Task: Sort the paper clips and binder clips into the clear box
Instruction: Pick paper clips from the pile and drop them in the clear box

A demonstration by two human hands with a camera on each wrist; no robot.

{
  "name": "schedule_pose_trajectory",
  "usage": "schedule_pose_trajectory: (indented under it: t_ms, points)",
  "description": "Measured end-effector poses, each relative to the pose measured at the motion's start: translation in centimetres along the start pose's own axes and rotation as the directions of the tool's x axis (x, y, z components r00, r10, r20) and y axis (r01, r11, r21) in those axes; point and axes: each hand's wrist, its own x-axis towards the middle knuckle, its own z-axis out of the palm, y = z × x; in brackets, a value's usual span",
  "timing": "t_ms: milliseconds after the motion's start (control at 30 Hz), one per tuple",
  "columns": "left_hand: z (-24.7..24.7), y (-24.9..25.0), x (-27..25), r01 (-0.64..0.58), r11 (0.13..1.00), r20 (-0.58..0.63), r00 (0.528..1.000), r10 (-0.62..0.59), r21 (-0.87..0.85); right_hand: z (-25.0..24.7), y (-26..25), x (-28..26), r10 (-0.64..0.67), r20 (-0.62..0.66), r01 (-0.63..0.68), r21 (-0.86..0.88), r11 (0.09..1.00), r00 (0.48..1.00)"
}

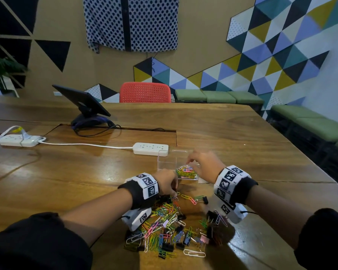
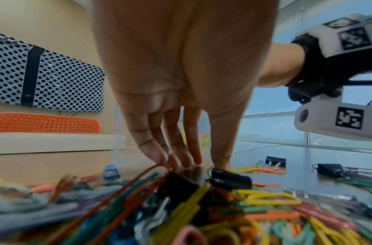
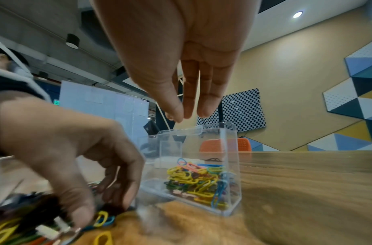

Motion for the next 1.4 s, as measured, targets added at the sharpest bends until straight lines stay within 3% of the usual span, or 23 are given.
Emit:
schedule_pose_trajectory:
  t_ms: [100, 233, 400, 800, 900, 1033, 1167, 1400]
  points:
    - [-0.1, 0.2, 0.2, 0.000, 1.000, 0.042, 0.999, 0.000, 0.001, 0.8, 0.7, -1.3, -0.006, 0.172, 0.010, -0.019, 1.000, 0.985]
    - [-0.1, 0.4, 0.2, -0.017, 1.000, 0.073, 0.997, 0.016, 0.022, 2.0, 1.2, -2.6, 0.092, 0.411, -0.077, -0.053, 0.996, 0.907]
    - [0.2, 1.0, 0.0, -0.035, 0.999, 0.083, 0.996, 0.032, 0.039, 2.7, 1.6, -2.5, 0.167, 0.446, -0.157, -0.059, 0.986, 0.880]
    - [0.3, 2.4, 0.5, -0.164, 0.982, 0.048, 0.986, 0.160, 0.097, 2.8, 1.4, -2.5, 0.184, 0.561, -0.166, -0.083, 0.983, 0.807]
    - [0.4, 2.6, 0.8, -0.154, 0.984, 0.053, 0.987, 0.150, 0.083, 2.9, 1.2, -2.9, 0.213, 0.548, -0.185, -0.106, 0.977, 0.809]
    - [0.5, 2.5, 0.8, -0.144, 0.988, 0.071, 0.988, 0.140, 0.063, 2.9, 1.3, -3.1, 0.207, 0.484, -0.201, -0.063, 0.977, 0.850]
    - [0.8, 2.2, 0.7, -0.144, 0.988, 0.048, 0.989, 0.142, 0.058, 2.8, 1.3, -2.7, 0.184, 0.537, -0.193, -0.041, 0.980, 0.824]
    - [0.6, 2.0, 0.6, -0.144, 0.987, -0.005, 0.989, 0.145, 0.072, 3.1, 0.9, -2.7, 0.180, 0.531, -0.211, -0.001, 0.977, 0.828]
